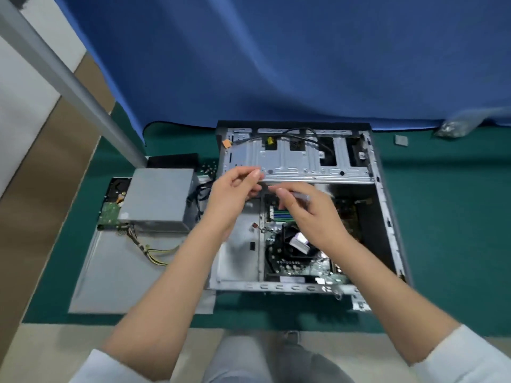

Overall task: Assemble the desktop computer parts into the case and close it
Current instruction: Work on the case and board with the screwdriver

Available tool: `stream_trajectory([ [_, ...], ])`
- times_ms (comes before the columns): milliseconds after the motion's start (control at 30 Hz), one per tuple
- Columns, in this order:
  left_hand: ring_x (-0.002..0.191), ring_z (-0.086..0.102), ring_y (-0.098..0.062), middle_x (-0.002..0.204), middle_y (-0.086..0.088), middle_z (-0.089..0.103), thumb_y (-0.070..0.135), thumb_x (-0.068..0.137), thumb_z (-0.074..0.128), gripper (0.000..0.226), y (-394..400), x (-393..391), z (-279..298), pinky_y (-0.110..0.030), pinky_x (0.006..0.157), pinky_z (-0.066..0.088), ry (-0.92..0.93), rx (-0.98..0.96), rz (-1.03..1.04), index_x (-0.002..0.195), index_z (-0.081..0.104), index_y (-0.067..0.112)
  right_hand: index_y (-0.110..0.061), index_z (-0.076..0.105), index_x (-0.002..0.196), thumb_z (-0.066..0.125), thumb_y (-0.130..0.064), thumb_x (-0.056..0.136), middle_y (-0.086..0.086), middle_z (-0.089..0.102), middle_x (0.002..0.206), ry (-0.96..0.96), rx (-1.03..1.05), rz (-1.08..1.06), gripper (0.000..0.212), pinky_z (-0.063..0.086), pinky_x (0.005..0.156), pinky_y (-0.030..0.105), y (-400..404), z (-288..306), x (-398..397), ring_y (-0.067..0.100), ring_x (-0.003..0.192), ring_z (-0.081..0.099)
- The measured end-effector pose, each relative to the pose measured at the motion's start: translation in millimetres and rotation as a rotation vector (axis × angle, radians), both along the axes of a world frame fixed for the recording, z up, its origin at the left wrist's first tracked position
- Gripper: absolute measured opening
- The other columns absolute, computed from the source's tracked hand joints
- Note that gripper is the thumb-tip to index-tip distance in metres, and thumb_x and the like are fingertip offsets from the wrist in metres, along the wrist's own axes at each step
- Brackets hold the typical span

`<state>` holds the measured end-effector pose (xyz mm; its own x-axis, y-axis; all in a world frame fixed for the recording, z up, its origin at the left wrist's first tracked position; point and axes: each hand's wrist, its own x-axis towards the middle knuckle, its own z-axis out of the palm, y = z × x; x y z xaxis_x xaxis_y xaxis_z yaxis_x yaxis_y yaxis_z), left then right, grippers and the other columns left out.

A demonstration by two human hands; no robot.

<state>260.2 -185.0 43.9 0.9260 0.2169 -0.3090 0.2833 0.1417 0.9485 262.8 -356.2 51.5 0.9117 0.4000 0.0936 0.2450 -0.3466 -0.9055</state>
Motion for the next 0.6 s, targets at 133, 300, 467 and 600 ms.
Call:
stream_trajectory([
  [133, 0.08, 0.066, -0.006, 0.093, 0.005, 0.074, 0.018, 0.089, 0.064, 0.012, -41.4, -38.6, 0.9, -0.025, 0.081, 0.053, 0.037, -0.079, -0.042, 0.101, 0.066, 0.019, -0.022, 0.062, 0.098, 0.053, -0.023, 0.097, -0.005, 0.067, 0.073, 0.2, 0.316, -0.151, 0.009, 0.052, 0.071, 0.023, -33.7, -0.3, -39.2, 0.012, 0.074, 0.065],
  [300, 0.078, 0.067, -0.005, 0.091, 0.004, 0.074, 0.017, 0.09, 0.062, 0.012, -73.2, -72.8, -11.8, -0.017, 0.073, 0.051, 0.067, -0.189, -0.045, 0.101, 0.067, 0.018, -0.009, 0.051, 0.089, 0.052, -0.008, 0.096, -0.001, 0.066, 0.067, 0.406, 0.504, -0.226, 0.007, 0.055, 0.084, 0.032, -51.7, -12.9, -70.6, 0.015, 0.075, 0.066],
  [467, 0.072, 0.063, -0.003, 0.087, 0.004, 0.074, 0.014, 0.09, 0.062, 0.012, -81.5, -91.0, -28.5, -0.015, 0.071, 0.05, 0.058, -0.252, -0.025, 0.094, 0.072, 0.02, -0.006, 0.049, 0.091, 0.05, -0.004, 0.096, 0.009, 0.064, 0.073, 0.471, 0.61, -0.283, 0.005, 0.056, 0.076, 0.028, -55.2, -25.5, -86.8, 0.016, 0.075, 0.067],
  [600, 0.072, 0.065, -0.003, 0.084, 0.002, 0.074, 0.011, 0.089, 0.062, 0.015, -79.6, -95.5, -33.5, -0.015, 0.07, 0.051, 0.041, -0.286, 0.003, 0.087, 0.073, 0.019, -0.008, 0.048, 0.089, 0.048, -0.003, 0.096, 0.01, 0.066, 0.072, 0.533, 0.689, -0.282, 0.009, 0.057, 0.073, 0.03, -55.9, -33.7, -92.3, 0.021, 0.078, 0.07],
])
